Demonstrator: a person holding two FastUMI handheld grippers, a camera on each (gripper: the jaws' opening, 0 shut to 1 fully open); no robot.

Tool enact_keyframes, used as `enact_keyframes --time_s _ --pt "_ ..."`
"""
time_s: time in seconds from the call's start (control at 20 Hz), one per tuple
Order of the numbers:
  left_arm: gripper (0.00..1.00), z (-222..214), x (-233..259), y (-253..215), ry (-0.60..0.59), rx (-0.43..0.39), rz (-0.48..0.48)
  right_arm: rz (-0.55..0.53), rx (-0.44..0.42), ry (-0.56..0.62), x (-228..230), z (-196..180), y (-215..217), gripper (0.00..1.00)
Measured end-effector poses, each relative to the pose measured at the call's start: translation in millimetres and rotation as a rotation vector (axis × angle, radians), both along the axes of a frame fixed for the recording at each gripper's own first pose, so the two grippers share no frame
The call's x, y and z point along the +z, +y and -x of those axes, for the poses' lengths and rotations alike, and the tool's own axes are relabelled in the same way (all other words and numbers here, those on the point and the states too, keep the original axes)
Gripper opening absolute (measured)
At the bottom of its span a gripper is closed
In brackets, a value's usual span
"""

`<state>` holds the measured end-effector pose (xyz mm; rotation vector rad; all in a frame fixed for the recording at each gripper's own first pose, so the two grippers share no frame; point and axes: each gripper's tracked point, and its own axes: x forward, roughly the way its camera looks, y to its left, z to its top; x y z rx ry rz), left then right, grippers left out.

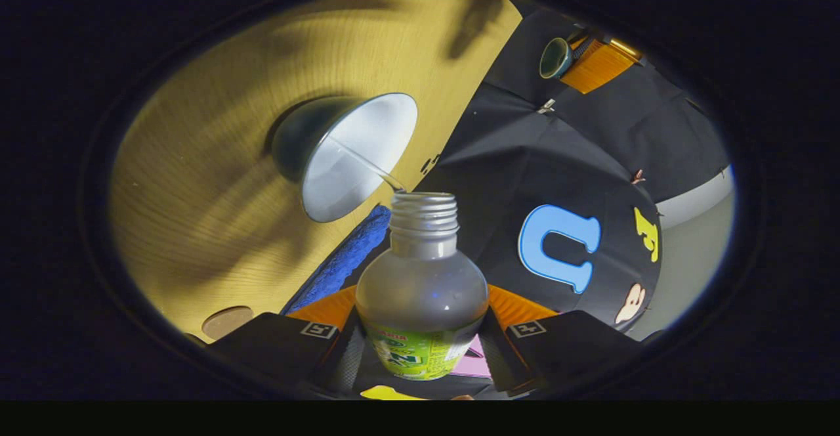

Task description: Open the teacup lid with one hand, grasp the water bottle and pour water into the teacup with the other hand; after pouring, place the water bottle on the coaster and then close the teacup lid.

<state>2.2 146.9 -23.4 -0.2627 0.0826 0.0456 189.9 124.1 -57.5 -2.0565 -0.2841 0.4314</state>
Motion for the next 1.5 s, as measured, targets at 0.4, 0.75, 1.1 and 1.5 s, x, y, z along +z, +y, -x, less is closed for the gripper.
enact_keyframes --time_s 0.4,0.75,1.1,1.5 --pt "0.28 5 -3 1 0.013 0.010 0.005 0.010 0.017 0.013 -2 2 1 0.79" --pt "0.28 10 -6 2 0.011 0.026 0.021 0.039 0.040 0.000 2 0 8 0.79" --pt "0.28 19 -5 14 0.019 0.051 0.033 0.057 0.078 -0.017 9 0 18 0.79" --pt "0.28 22 -4 13 0.014 0.056 0.038 0.102 0.103 -0.027 13 -2 21 0.79"
